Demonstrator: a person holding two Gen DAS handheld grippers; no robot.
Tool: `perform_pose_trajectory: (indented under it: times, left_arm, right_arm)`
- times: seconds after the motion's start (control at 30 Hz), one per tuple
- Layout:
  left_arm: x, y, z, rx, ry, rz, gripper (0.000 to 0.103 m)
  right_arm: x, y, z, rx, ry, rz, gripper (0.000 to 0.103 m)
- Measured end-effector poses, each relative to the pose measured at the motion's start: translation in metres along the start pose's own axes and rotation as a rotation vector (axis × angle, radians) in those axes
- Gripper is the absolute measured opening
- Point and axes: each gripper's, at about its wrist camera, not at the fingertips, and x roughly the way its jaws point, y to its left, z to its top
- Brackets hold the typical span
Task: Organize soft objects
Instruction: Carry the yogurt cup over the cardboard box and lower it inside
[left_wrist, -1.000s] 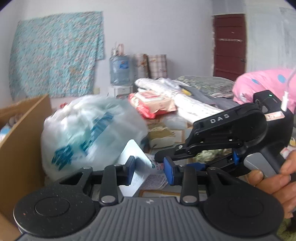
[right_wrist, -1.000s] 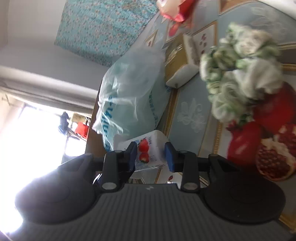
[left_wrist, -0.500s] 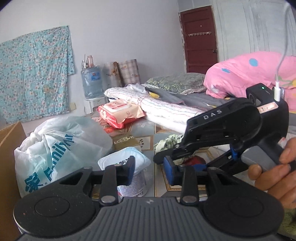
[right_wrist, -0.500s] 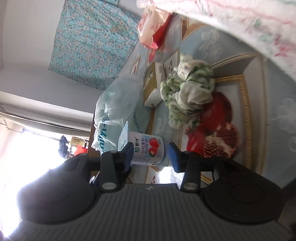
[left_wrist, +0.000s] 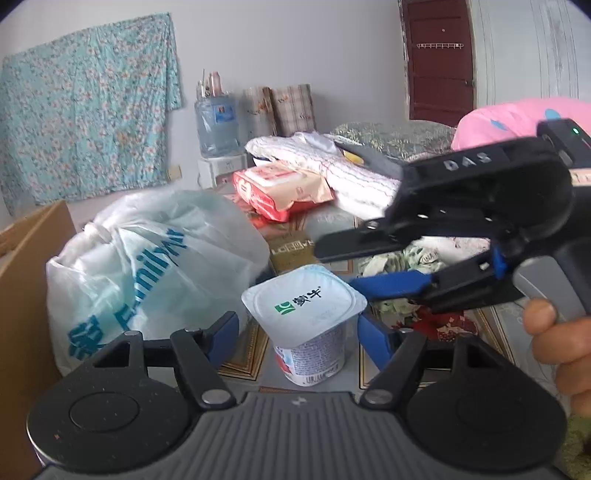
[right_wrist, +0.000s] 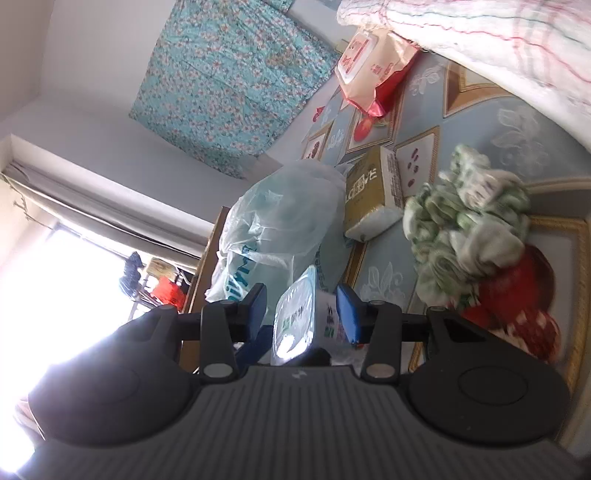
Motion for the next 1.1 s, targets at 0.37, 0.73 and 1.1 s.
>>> perform_pose_trajectory:
  times: [0.37, 0.73, 1.1]
  left_arm:
    - [0.015, 0.008, 0.001, -0.060, 0.034, -0.057, 0.053]
    - [-0.032, 0.020, 0.011, -0.150, -0.024, -0.045, 0.052]
    - [-0.144, 0.105, 0.037, -0.246, -0.132, 0.173, 0.052]
  right_arm:
    - [0.020, 0.002, 0.002, -0.022, 0.038, -0.014, 0.029]
    - [0.001, 0.048, -0.003, -0.098, 0.043, 0.054, 0.027]
    - [0.064, 0.191, -0.018, -0.307, 0.229, 0.240, 0.028]
